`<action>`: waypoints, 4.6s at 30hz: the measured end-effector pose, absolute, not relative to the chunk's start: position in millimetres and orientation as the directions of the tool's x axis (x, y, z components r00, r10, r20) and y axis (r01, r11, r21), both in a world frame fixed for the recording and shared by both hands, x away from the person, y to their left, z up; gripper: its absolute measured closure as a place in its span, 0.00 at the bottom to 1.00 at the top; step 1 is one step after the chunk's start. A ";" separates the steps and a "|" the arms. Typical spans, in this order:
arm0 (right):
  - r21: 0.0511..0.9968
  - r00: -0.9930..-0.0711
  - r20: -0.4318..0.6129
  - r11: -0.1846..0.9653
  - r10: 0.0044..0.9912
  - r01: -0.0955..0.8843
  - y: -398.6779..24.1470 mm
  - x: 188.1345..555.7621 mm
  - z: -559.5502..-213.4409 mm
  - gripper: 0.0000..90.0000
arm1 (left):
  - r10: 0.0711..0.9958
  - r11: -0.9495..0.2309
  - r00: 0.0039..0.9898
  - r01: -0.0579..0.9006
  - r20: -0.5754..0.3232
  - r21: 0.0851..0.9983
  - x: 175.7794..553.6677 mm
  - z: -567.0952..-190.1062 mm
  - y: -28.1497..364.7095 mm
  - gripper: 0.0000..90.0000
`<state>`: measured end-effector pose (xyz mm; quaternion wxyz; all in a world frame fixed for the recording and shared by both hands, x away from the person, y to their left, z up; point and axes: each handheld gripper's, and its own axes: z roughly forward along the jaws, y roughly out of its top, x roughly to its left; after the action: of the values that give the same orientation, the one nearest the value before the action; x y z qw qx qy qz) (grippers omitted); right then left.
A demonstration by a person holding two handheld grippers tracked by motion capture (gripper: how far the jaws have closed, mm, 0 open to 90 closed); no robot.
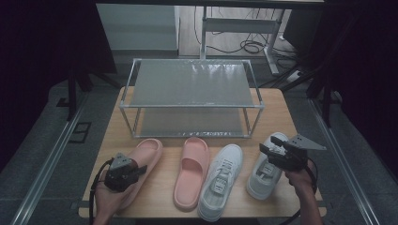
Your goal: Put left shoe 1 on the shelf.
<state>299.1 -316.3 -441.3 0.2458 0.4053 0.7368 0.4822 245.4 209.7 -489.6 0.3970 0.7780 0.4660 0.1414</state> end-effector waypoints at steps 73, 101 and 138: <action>0.920 -0.530 0.038 0.177 0.847 0.349 -328.7 296.5 -436.4 0.46 | 0.834 -0.415 0.550 0.575 0.043 0.705 384.9 -464.0 110.2 0.93; 0.921 -0.530 0.038 0.176 0.847 0.347 -330.5 295.9 -436.1 0.46 | 0.850 -0.429 0.518 0.575 0.097 0.696 418.1 -489.7 90.5 0.93; 0.922 -0.531 0.036 0.178 0.846 0.345 -329.1 295.2 -435.5 0.46 | 0.843 -0.376 0.537 0.544 0.033 0.750 349.5 -483.9 142.6 0.90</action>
<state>295.2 -329.1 -435.5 0.2550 0.4115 0.7238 0.4918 349.5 142.6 -483.9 0.3537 0.8022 0.4322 0.2110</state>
